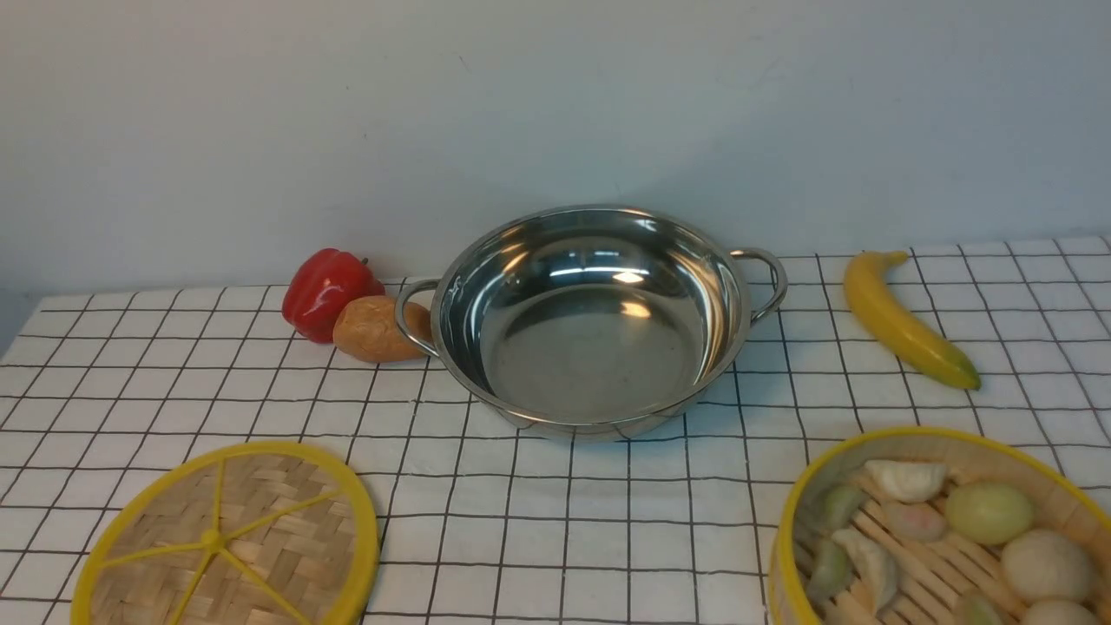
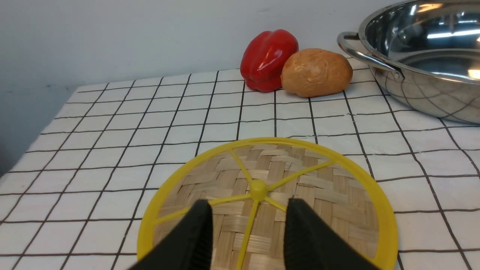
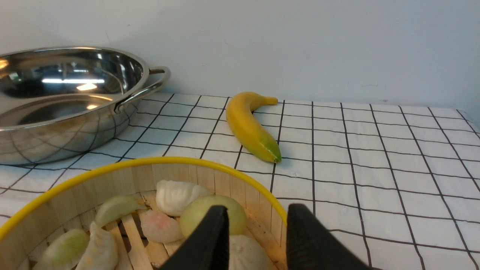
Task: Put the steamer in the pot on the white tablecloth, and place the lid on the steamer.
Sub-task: 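Reach for and grasp the rim of the bamboo steamer holding the buns with the right gripper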
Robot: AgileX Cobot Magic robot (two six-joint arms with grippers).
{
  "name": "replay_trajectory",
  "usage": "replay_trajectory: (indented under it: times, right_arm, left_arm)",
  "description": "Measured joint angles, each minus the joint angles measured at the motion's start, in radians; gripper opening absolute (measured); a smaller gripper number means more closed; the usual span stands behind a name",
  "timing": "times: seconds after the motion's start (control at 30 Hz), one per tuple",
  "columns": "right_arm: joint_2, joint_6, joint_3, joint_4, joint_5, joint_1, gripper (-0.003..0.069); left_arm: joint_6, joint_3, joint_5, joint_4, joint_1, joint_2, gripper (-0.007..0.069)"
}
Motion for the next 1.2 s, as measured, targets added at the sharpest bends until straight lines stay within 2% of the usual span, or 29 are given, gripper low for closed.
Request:
replay_trajectory:
  times: [0.67, 0.77, 0.87, 1.1, 1.2]
  right_arm:
    - [0.000, 0.026, 0.000, 0.013, -0.001, 0.000, 0.0243]
    - [0.000, 0.091, 0.000, 0.057, -0.058, 0.000, 0.0243]
    - [0.000, 0.104, -0.003, 0.085, -0.135, 0.000, 0.0243]
    - [-0.002, 0.086, -0.197, 0.084, -0.113, 0.000, 0.0243]
    - [0.001, 0.065, -0.338, 0.115, 0.008, 0.000, 0.0243]
  left_arm:
    - [0.000, 0.000, 0.000, 0.000, 0.000, 0.000, 0.0260]
    - [0.000, 0.000, 0.000, 0.000, 0.000, 0.000, 0.0260]
    - [0.000, 0.000, 0.000, 0.000, 0.000, 0.000, 0.0260]
    - [0.000, 0.000, 0.000, 0.000, 0.000, 0.000, 0.0260]
    - [0.000, 0.000, 0.000, 0.000, 0.000, 0.000, 0.0260]
